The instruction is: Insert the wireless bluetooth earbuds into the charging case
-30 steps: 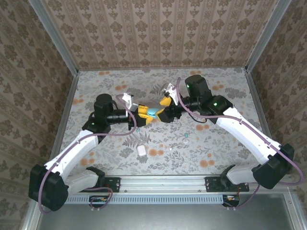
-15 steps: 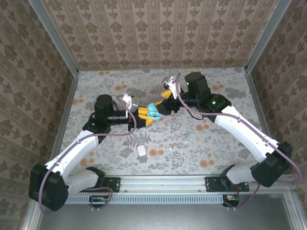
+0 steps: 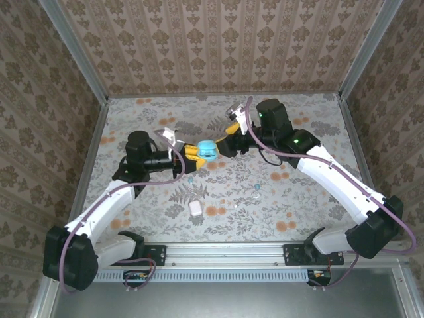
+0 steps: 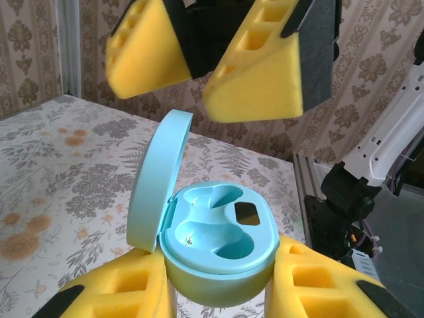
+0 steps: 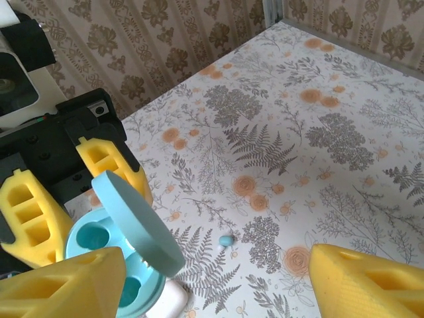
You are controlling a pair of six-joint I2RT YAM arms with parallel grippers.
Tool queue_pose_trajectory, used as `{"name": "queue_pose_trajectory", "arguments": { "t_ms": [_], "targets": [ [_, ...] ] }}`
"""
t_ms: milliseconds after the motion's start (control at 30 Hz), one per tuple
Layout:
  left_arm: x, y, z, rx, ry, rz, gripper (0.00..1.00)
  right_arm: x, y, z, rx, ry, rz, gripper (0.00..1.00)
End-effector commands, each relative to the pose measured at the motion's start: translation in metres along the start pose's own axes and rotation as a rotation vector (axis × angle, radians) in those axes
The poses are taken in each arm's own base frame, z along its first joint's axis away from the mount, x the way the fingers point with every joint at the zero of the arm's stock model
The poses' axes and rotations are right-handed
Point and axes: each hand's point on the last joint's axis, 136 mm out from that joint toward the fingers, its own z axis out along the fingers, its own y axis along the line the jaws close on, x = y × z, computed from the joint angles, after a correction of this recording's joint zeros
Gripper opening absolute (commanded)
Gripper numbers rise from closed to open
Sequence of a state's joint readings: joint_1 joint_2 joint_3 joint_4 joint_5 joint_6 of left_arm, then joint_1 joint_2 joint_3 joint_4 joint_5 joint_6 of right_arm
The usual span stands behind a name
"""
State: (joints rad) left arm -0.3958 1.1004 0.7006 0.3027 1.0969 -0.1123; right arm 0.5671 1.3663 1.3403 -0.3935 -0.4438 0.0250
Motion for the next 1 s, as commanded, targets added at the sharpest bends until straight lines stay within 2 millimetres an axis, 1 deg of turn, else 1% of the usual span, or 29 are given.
{"name": "queue_pose_trajectory", "arguments": {
  "t_ms": [0,100,233,333,400,433,500,567,600,633,800,933,967],
  "targets": [
    [0.001,0.001,-0.006,0.003,-0.012,-0.002,0.24,-0.001,0.001,-0.011,0.018,-0.009,0.041,0.74],
    [0.008,0.006,-0.012,-0.025,-0.011,-0.022,0.24,0.007,-0.013,-0.012,0.076,0.003,0.102,0.74],
    [0.013,0.010,-0.023,-0.077,-0.014,-0.039,0.24,0.020,-0.043,-0.016,0.224,0.032,0.211,0.73],
    [0.015,0.010,-0.032,-0.111,-0.017,-0.043,0.25,0.037,-0.056,-0.008,0.277,0.081,0.257,0.72],
    [0.013,0.007,-0.037,-0.129,-0.019,-0.039,0.25,0.047,-0.062,-0.001,0.300,0.106,0.322,0.71],
    [0.013,0.005,-0.039,-0.138,-0.017,-0.040,0.25,0.061,-0.069,0.013,0.308,0.151,0.377,0.70],
    [0.012,0.001,-0.044,-0.157,-0.012,-0.035,0.25,0.079,-0.073,0.029,0.310,0.209,0.474,0.68],
    [0.010,-0.005,-0.048,-0.175,-0.004,-0.030,0.25,0.093,-0.076,0.048,0.307,0.267,0.540,0.62],
    [0.010,-0.007,-0.050,-0.183,0.001,-0.030,0.25,0.106,-0.074,0.056,0.310,0.321,0.562,0.61],
    [0.009,-0.010,-0.052,-0.189,0.007,-0.027,0.25,0.113,-0.073,0.065,0.312,0.350,0.574,0.60],
    [0.002,-0.027,-0.061,-0.206,0.012,-0.015,0.25,0.140,-0.065,0.110,0.347,0.450,0.610,0.58],
    [-0.008,-0.039,-0.069,-0.242,-0.003,0.011,0.25,0.160,-0.054,0.142,0.362,0.529,0.645,0.52],
    [-0.010,-0.042,-0.071,-0.248,-0.004,0.017,0.25,0.161,-0.049,0.150,0.363,0.542,0.644,0.50]
  ]
}}
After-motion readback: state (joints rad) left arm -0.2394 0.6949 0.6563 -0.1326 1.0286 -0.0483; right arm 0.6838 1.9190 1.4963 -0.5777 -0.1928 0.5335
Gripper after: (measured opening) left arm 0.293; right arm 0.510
